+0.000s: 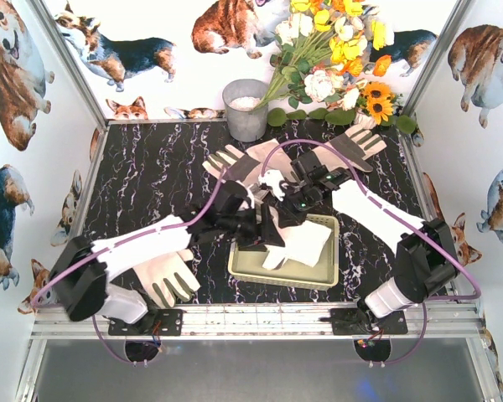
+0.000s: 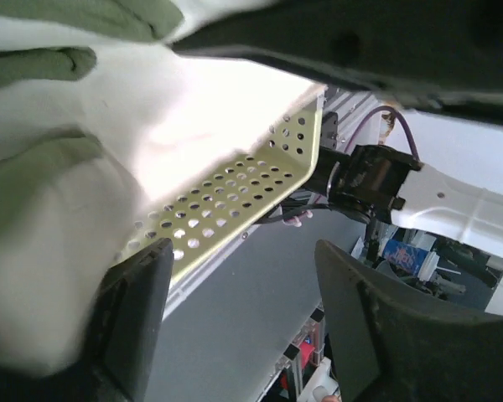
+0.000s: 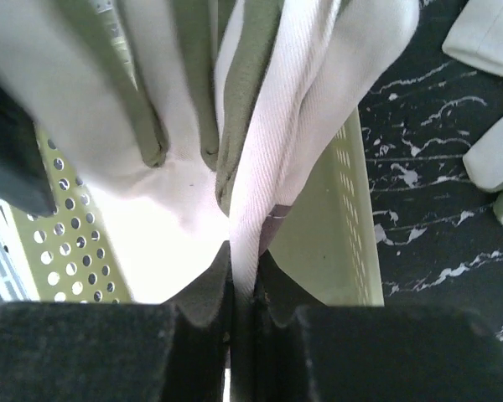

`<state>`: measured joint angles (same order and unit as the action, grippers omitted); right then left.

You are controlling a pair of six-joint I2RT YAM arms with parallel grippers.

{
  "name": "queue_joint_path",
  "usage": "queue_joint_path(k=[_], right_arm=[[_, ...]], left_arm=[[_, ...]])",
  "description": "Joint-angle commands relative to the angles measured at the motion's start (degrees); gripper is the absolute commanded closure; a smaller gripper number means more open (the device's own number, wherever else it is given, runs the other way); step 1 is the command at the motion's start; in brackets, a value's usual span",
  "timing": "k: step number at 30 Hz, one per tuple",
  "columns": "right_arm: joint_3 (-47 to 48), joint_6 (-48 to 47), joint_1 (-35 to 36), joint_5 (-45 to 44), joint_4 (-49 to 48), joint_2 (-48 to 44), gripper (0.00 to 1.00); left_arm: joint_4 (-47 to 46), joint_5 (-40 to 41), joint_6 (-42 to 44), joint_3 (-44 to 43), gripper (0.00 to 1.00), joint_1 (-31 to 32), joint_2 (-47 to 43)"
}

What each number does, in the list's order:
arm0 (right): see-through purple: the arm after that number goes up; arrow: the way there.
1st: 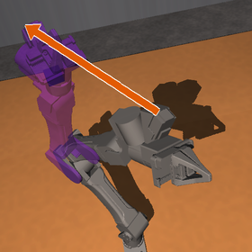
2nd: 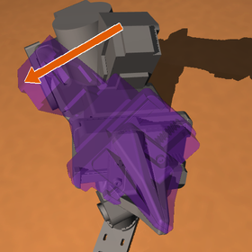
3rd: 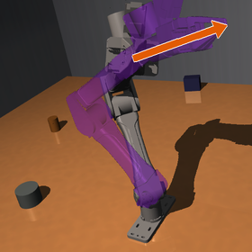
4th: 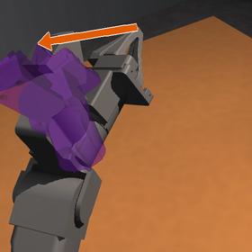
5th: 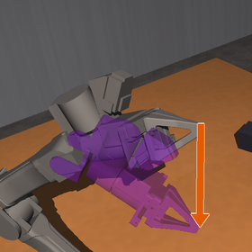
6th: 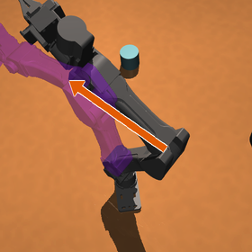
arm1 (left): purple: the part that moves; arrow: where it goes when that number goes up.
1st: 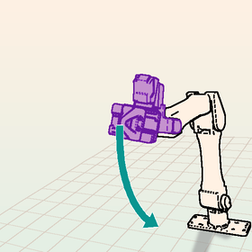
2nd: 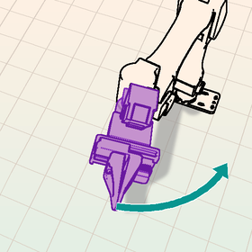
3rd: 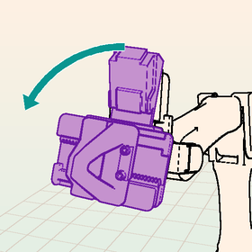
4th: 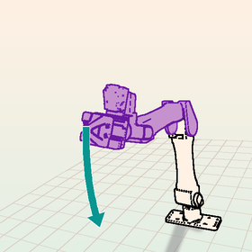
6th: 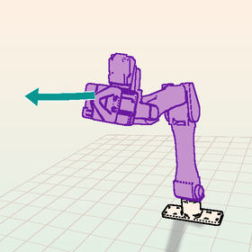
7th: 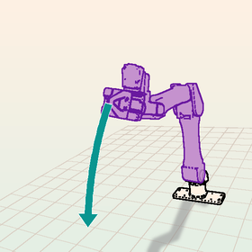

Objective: Put the gloves into the storage basket
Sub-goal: Place the glove in the bin.

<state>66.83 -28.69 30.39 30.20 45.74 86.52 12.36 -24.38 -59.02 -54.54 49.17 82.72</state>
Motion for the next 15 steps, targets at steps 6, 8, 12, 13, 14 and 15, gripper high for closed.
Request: queue_joint_path(k=[6, 8, 12, 13, 14, 15], right_arm=[[-3.51, -6.49, 1.92, 2.66, -4.06, 0.57, 1.0], [-4.26, -6.91, 2.16, 2.11, -3.72, 0.56, 1.0], [-4.94, -8.6, 3.14, -1.42, -1.93, 0.29, 1.0], [-5.41, -8.84, 3.28, -2.08, -1.93, 0.12, 1.0], [-5.92, -9.29, 3.4, -2.53, -1.96, 0.02, 1.0], [-6.34, -9.85, 3.68, -2.91, -1.86, -0.03, 1.0]], left_arm=[[11.82, 9.37, 1.19, 1.63, 0.27, -1.78, -13.66], [13.97, 10.47, 1.97, 1.75, 0.24, -3.85, -15.46], [15.41, 8.78, 4.14, 2.1, 0.23, -8.93, -17.12], [16.01, 8.48, 5.1, 1.77, 0.23, -10.22, -17.11], [16.97, 8.29, 6.19, 1.19, 0.23, -11.53, -17.0], [17.66, 8.1, 7.13, 0.62, 0.23, -12.76, -16.73]])
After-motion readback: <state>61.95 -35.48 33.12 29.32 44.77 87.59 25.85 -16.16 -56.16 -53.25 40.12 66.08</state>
